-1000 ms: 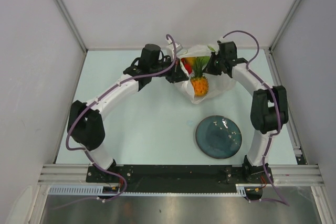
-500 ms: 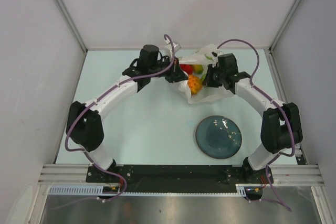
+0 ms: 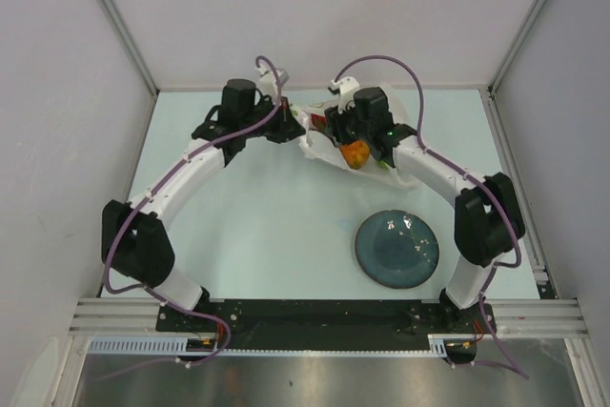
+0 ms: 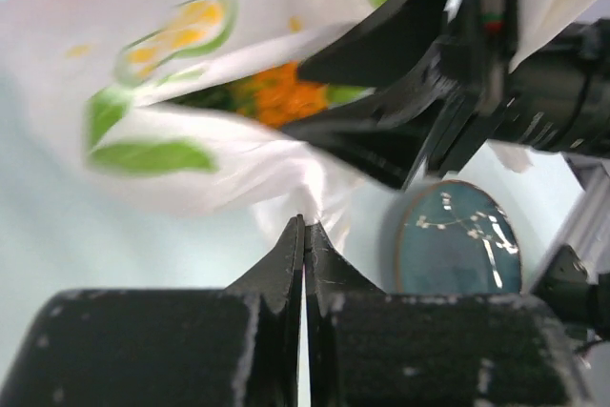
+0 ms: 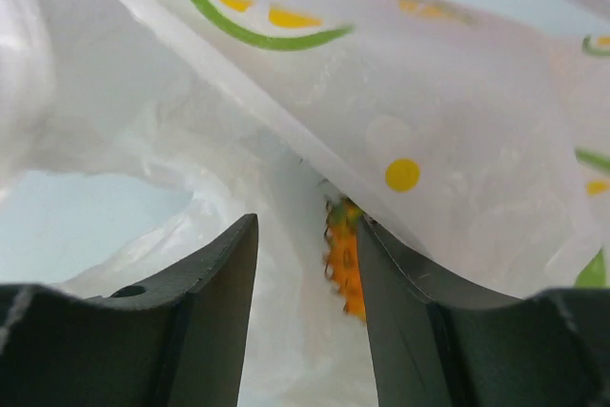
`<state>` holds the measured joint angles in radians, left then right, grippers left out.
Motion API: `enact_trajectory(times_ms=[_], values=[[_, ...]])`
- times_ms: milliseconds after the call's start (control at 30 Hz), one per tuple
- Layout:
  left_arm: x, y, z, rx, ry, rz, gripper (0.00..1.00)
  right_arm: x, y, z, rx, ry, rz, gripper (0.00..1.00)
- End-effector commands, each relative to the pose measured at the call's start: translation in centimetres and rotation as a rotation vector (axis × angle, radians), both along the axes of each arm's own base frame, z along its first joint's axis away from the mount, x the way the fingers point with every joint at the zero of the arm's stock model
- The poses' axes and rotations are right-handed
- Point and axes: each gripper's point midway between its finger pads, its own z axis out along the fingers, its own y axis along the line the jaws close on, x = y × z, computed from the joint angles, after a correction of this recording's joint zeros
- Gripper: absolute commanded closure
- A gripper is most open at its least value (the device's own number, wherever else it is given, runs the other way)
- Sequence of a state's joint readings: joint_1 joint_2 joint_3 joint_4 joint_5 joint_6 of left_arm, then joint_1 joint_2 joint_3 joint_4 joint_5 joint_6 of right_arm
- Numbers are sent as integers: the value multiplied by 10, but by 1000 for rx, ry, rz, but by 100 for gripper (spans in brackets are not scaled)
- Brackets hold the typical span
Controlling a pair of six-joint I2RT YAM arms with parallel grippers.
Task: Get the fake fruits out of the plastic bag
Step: Take out the fake fruit from the plastic bag.
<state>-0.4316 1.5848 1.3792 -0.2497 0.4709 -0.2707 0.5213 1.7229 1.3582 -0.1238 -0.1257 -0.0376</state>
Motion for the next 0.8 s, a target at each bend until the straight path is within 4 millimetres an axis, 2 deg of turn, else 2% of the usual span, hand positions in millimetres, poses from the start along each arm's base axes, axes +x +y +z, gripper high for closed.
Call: enact_trajectory(times_ms=[0,100,133,167,267,367,467,567,600,667,767], values=[[-3,44,-7,12,58,144,100,47,3,11,-88,-150,-22,50],[-11,45,-13,-16,63,137,100,68,10,-4,-120,-139,-20,50],[-12,44,-13,-28,62,133,100,76,14,5,-119,-163,-13,50],[-12,42,-12,-42,60,130,100,81,17,-12,-142,-143,-2,51],[-9,42,-15,-39,65,132,100,96,22,-23,-175,-155,3,54],[-8,39,-11,-42,63,119,100,105,26,-23,-184,-170,1,56],[-7,39,-6,-52,57,121,100,102,29,-37,-193,-138,25,53],[-6,39,-5,-49,47,123,100,98,27,-53,-216,-111,11,43],[-5,40,-4,-48,41,126,100,94,26,-65,-224,-86,3,41],[-5,40,-3,-47,37,127,100,92,23,-76,-233,-58,-2,41],[-4,40,-2,-47,30,130,100,89,13,-93,-260,-16,-35,46]])
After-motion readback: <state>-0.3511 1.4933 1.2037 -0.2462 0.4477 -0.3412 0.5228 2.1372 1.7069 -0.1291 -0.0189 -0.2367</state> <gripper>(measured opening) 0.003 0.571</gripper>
